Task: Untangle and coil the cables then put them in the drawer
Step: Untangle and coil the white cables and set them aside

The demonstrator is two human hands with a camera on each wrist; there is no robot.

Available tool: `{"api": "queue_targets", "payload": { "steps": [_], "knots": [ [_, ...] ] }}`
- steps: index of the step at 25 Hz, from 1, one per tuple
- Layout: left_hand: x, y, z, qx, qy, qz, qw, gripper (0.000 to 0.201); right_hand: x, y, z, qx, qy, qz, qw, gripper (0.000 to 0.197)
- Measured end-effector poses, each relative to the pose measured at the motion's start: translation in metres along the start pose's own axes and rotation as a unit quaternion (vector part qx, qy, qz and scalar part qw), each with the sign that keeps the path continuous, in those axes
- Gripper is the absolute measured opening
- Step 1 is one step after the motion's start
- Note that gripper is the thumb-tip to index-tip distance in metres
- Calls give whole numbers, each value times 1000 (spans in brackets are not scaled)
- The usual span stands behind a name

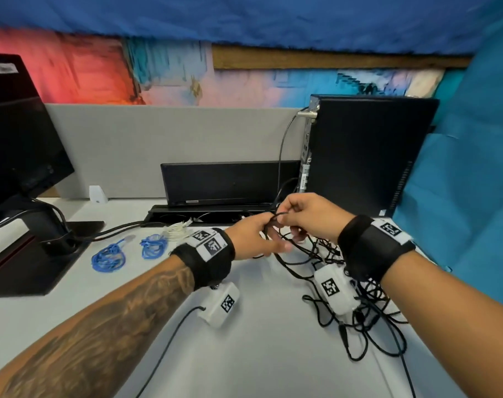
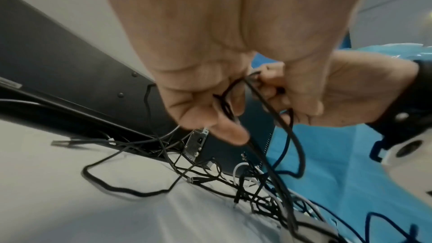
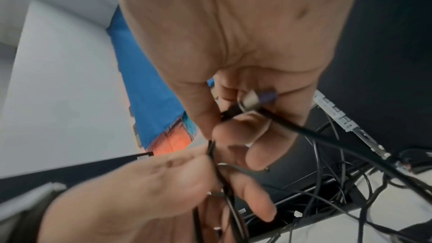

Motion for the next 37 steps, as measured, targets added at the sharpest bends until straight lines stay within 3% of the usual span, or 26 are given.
{"api": "queue_targets", "payload": {
  "steps": [3, 6, 8, 10, 11, 13, 16, 18, 21, 24, 27, 30, 33, 35, 37],
  "knots": [
    [-3, 8, 5, -79, -82, -1, 994, 17, 5, -7, -18, -23, 35, -43, 998, 12],
    [5, 17, -10, -164, -163, -37, 972, 27, -10, -15, -36, -85, -89, -19, 992, 18],
    [13, 21, -22, -201, -208, -55, 956, 29, -37, -22, -30, 1, -246, 72, 967, 30],
    [15, 24, -29, -212, -236, -67, 946, 29, -64, -32, -13, 111, -373, 158, 908, 46],
    [15, 24, -29, -213, -244, -73, 943, 29, -72, -34, -7, 123, -403, 168, 891, 49],
    [15, 24, -29, -215, -248, -84, 941, 29, -78, -30, -6, 73, -408, 146, 898, 39],
    [17, 22, -30, -224, -252, -93, 937, 30, -84, -23, -14, 10, -311, 157, 937, 35],
    [16, 21, -28, -222, -275, -89, 931, 29, -93, -23, -11, 16, -294, 188, 937, 41],
    [15, 17, -29, -224, -294, -87, 925, 28, -103, -20, -4, -21, -299, 192, 935, 29],
    [23, 16, -35, -239, -252, -110, 931, 31, -81, -24, -28, -170, -101, 100, 975, 23],
    [24, 16, -27, -212, -229, -135, 940, 27, -36, -31, -63, -255, 111, 13, 960, 14],
    [17, 16, -6, -122, -174, -152, 965, 8, 7, -33, -88, -265, 227, -57, 935, 15],
    [5, 9, 3, -7, 36, -163, 986, 65, 36, -37, -104, -268, 181, -98, 941, 15],
    [-12, 3, -3, 30, 240, -136, 961, 100, 46, -40, -112, -268, 178, -109, 941, 15],
    [-39, -3, -13, 2, 329, -90, 940, 120, 55, -41, -112, -241, 189, -107, 946, 14]
  ]
}}
Point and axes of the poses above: each hand's wrist, its own y-axis towards the middle knuckle, its own z-axis out of the palm, x = y × z, the point moved 4 cm from there along y, towards the middle knuckle, and after that the axes turned 4 degrees about -y, right-handed, at the moved point
